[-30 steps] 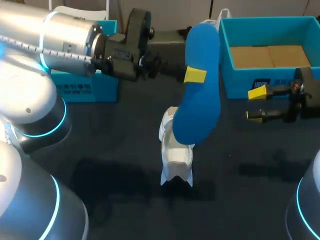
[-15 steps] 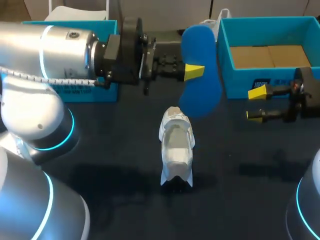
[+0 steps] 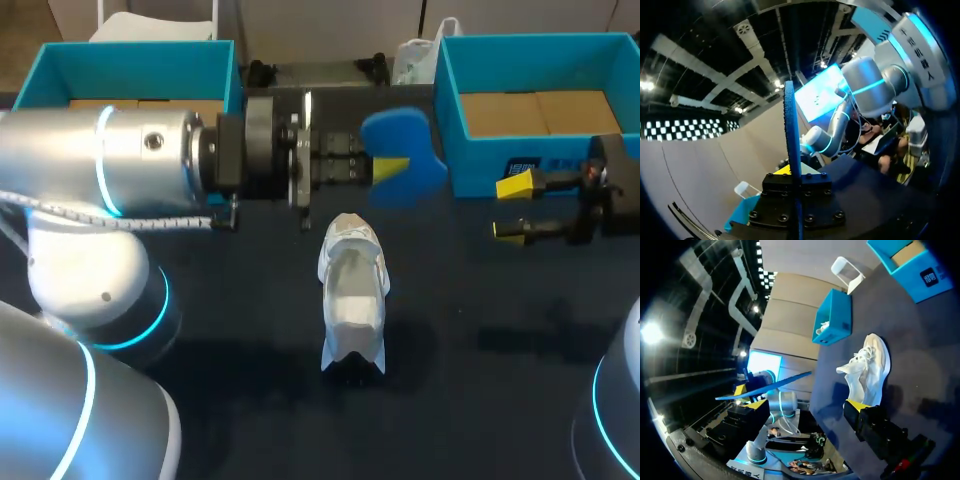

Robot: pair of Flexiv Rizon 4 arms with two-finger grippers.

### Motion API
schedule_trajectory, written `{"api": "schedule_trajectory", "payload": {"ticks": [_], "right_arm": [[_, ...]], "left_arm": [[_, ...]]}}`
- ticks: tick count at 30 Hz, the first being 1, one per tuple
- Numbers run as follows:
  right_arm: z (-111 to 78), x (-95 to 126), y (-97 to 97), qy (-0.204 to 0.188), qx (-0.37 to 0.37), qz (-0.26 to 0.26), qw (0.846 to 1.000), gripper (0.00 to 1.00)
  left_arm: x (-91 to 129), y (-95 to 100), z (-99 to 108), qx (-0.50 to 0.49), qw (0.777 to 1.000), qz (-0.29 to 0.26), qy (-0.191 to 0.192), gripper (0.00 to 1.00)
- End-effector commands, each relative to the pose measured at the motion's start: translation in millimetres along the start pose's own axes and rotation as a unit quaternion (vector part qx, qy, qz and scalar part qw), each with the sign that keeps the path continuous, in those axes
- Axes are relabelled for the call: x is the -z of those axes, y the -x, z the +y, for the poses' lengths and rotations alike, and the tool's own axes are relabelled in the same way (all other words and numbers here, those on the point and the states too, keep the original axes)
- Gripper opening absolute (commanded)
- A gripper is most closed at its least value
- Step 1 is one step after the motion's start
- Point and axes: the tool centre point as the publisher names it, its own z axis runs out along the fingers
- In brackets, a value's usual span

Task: Take the shoe out of the shoebox, open the shoe tongue, remove and reinsert the insole, then place the shoe into the shoebox

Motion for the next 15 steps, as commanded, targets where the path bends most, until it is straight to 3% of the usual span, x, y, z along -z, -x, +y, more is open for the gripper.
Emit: {"api": "schedule_trajectory", "payload": {"ticks": [1,6,10,15], "right_arm": [[-0.5,-1,-0.3,0.001,0.000,-0.001,1.000,1.00],[-0.5,-1,-0.3,0.001,0.000,-0.001,1.000,1.00],[-0.5,-1,-0.3,0.001,0.000,-0.001,1.000,1.00],[-0.5,-1,-0.3,0.001,0.000,-0.001,1.000,1.00]], "left_arm": [[12,-13.2,21,-0.327,0.929,-0.031,-0.172,0.00],[19,-11.5,26,-0.411,0.891,-0.003,-0.191,0.00],[23,-8.2,33,-0.494,0.845,0.017,-0.203,0.00],[29,-6.0,43,-0.553,0.808,0.044,-0.198,0.00]]}}
